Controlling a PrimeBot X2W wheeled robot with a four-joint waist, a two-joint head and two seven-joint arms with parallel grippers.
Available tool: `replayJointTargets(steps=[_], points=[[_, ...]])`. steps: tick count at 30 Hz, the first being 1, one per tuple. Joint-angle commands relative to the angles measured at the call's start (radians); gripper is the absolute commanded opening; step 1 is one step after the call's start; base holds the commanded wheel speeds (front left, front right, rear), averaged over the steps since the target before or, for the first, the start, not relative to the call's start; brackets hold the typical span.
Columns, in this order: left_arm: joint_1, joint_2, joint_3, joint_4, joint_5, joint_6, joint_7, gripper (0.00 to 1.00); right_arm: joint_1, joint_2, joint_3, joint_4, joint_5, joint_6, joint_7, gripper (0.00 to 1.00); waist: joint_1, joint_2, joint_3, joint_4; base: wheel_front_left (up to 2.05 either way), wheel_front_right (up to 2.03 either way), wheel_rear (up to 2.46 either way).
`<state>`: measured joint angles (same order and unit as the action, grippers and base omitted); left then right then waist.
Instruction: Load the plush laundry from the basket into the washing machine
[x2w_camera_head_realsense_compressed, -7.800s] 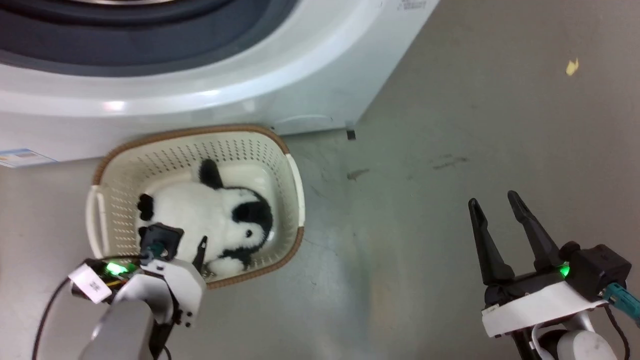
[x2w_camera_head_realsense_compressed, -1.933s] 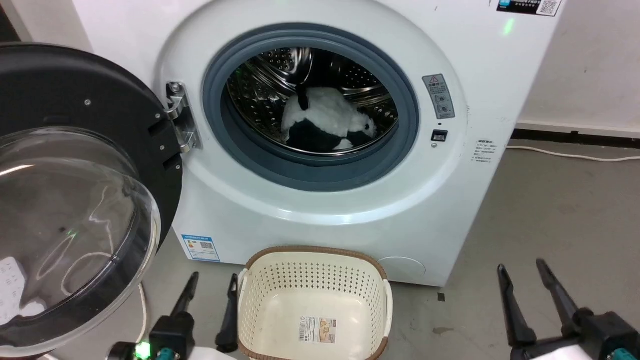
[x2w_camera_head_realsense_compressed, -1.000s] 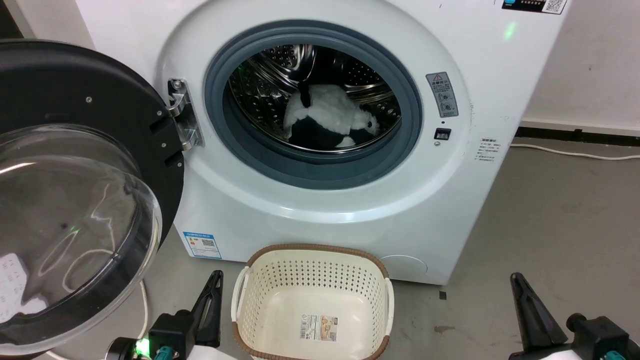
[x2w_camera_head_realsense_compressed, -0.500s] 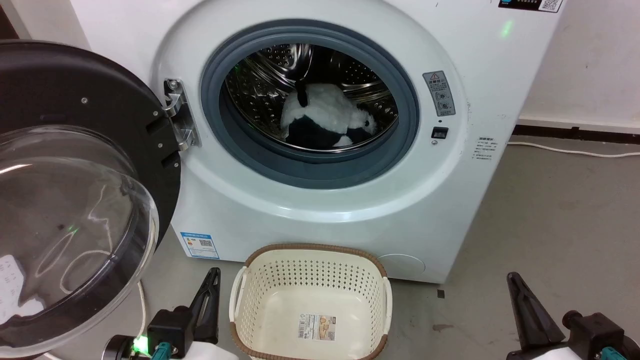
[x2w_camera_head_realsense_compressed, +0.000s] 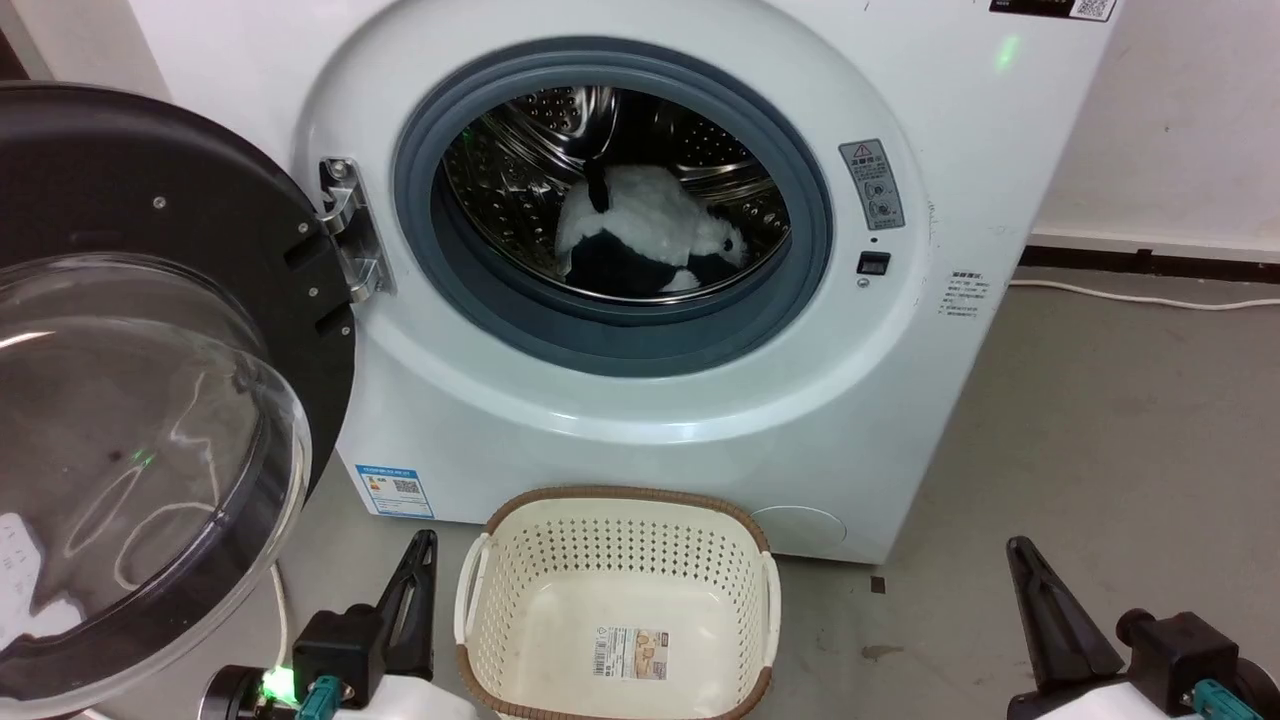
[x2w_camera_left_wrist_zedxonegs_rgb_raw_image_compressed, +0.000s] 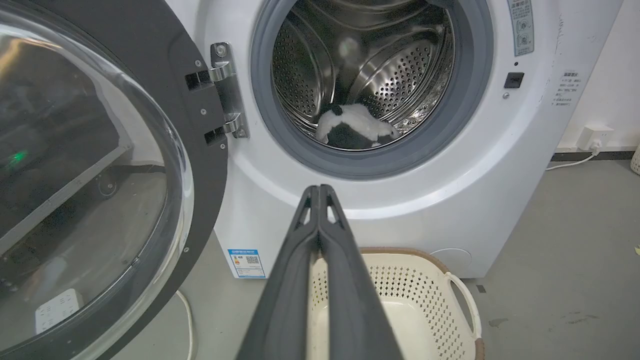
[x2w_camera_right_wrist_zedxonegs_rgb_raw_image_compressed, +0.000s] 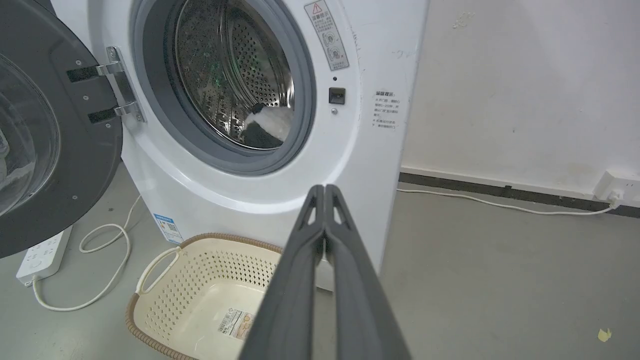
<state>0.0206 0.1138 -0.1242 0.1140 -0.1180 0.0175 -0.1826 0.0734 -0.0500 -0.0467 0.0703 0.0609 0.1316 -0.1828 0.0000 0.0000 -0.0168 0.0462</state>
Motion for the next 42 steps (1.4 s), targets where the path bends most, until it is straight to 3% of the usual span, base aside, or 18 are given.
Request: replayJointTargets(steps=[1, 42], points=[[-0.006, -0.003, 0.006, -0.009, 0.008, -0.001, 0.008, 0.00, -0.012, 0.000, 0.003, -0.007, -0.008, 0.000, 0.007, 0.00, 0.0000, 0.0000, 0.000, -0.001, 0.00, 0.00, 0.00], [-0.013, -0.033, 0.064, -0.061, 0.062, -0.009, 0.094, 0.00, -0.042, 0.000, 0.025, -0.038, -0.034, -0.001, 0.093, 0.00, 0.0000, 0.0000, 0.008, -0.023, 0.00, 0.00, 0.00]])
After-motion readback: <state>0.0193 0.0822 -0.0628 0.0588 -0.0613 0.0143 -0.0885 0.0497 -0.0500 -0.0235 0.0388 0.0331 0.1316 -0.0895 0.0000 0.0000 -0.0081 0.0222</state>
